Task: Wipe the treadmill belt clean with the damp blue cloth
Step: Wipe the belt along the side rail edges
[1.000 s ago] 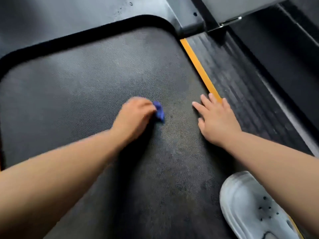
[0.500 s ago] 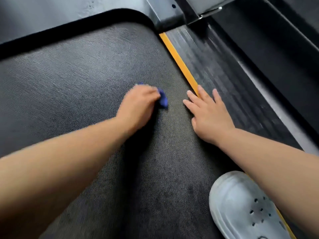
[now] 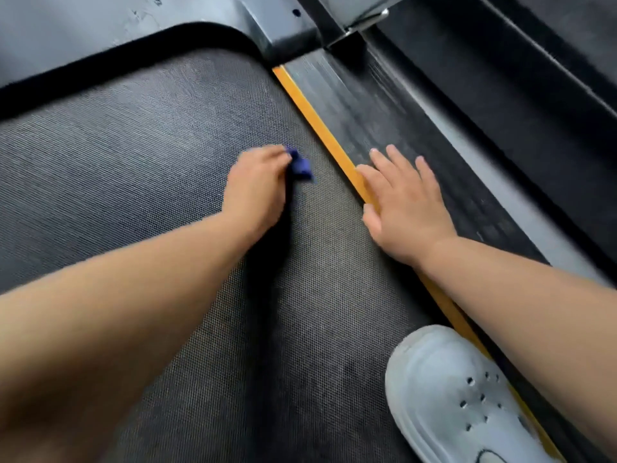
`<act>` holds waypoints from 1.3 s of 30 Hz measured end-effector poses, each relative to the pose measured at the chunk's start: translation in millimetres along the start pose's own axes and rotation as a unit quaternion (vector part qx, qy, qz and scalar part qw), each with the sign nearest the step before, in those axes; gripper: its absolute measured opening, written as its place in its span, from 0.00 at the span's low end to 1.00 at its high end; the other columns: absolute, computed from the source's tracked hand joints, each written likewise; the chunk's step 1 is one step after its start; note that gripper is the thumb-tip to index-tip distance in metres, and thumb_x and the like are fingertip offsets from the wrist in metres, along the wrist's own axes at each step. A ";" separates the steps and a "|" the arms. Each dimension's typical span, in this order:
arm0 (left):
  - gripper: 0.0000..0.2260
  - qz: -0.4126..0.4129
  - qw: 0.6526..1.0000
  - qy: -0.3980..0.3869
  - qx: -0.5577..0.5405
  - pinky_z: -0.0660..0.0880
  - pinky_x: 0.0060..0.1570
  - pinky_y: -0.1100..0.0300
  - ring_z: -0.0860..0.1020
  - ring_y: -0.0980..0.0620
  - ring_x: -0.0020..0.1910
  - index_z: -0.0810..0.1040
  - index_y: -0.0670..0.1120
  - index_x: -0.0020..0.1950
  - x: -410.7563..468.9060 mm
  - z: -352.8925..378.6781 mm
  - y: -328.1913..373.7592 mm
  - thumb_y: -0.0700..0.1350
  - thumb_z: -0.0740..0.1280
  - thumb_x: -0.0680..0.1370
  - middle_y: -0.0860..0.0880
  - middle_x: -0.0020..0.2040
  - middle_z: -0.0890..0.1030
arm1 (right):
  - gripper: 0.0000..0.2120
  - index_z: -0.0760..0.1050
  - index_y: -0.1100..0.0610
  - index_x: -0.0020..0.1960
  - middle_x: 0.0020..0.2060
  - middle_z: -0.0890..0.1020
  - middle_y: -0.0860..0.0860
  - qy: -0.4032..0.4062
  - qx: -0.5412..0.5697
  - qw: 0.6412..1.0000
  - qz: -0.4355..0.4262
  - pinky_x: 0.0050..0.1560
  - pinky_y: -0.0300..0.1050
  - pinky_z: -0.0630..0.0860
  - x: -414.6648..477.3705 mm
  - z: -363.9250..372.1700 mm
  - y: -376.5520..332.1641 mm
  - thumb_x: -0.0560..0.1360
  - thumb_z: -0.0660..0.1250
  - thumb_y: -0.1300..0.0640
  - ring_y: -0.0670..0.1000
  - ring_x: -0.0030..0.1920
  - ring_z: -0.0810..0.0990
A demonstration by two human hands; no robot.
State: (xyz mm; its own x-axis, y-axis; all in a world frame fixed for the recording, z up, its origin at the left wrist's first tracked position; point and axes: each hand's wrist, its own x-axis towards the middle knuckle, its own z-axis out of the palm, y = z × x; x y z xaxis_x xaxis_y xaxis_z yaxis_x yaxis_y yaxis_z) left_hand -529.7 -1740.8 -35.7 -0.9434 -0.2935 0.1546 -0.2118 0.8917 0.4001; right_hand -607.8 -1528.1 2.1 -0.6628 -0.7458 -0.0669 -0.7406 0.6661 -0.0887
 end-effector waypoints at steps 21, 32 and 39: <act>0.27 0.051 0.990 -0.128 0.024 0.74 0.56 0.46 0.70 0.42 0.60 0.64 0.56 0.73 -39.5 -26.8 47.7 0.58 0.52 0.74 0.51 0.71 0.65 | 0.20 0.65 0.53 0.71 0.75 0.59 0.52 0.057 0.095 0.989 0.103 0.74 0.57 0.39 -13.5 15.2 10.5 0.80 0.55 0.52 0.53 0.77 0.48; 0.16 0.005 0.979 -0.165 0.120 0.72 0.46 0.48 0.76 0.38 0.50 0.70 0.40 0.57 7.2 -24.3 27.3 0.50 0.63 0.76 0.41 0.60 0.69 | 0.20 0.65 0.52 0.71 0.75 0.59 0.52 0.057 0.088 0.989 0.107 0.74 0.55 0.39 -12.4 14.1 8.0 0.80 0.54 0.52 0.52 0.76 0.49; 0.12 -0.069 0.994 -0.086 0.005 0.69 0.50 0.55 0.70 0.42 0.52 0.77 0.51 0.58 -17.4 8.9 94.4 0.48 0.63 0.75 0.51 0.62 0.71 | 0.19 0.67 0.54 0.69 0.74 0.62 0.53 0.083 0.100 0.986 0.099 0.74 0.54 0.41 -11.9 21.8 8.9 0.79 0.57 0.54 0.52 0.76 0.52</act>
State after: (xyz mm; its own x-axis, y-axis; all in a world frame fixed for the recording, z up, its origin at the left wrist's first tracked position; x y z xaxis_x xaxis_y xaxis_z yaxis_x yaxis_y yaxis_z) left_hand -535.5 -1648.4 -8.6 -0.9348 -0.3501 -0.0589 -0.3436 0.8505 0.3983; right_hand -604.1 -1513.5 -19.6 -0.8138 -0.5780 0.0601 -0.5687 0.7711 -0.2863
